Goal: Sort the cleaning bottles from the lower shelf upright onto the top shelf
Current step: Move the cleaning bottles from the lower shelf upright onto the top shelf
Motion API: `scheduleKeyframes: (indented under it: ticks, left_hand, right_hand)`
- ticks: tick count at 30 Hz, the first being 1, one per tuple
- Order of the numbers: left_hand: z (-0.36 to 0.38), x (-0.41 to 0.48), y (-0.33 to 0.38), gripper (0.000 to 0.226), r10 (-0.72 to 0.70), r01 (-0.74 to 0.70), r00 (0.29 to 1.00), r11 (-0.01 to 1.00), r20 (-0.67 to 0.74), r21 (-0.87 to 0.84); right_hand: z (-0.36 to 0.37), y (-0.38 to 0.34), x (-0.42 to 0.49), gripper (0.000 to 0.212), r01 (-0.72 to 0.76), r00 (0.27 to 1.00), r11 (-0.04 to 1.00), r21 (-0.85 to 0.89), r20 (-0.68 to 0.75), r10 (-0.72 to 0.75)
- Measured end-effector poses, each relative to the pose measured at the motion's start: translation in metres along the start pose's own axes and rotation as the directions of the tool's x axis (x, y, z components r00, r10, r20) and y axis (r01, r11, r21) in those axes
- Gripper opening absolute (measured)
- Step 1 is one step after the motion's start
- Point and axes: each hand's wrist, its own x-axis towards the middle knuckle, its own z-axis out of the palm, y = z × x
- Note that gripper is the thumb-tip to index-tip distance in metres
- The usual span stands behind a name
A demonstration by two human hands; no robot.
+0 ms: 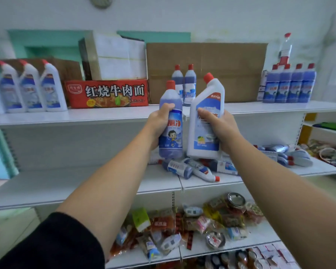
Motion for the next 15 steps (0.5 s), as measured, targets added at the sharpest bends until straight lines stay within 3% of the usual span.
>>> scheduleKeyframes:
  ticks: [10, 15]
  left_hand:
    - [-0.045, 0.002, 0.033, 0.033, 0.056, -0.057, 0.998, 0.997, 0.013, 0.057]
    - [-0.084, 0.002, 0.049, 0.039, 0.106, -0.104, 0.994, 0.992, -0.026, 0.074]
  right_hand:
    - [0.053, -0.025, 0.013, 0.050, 0.077, 0.991, 0.997, 0.013, 0.106, -0.078]
    - [0.095, -0.033, 0.015, 0.030, 0.118, 0.981, 0.992, 0.045, 0.150, -0.124]
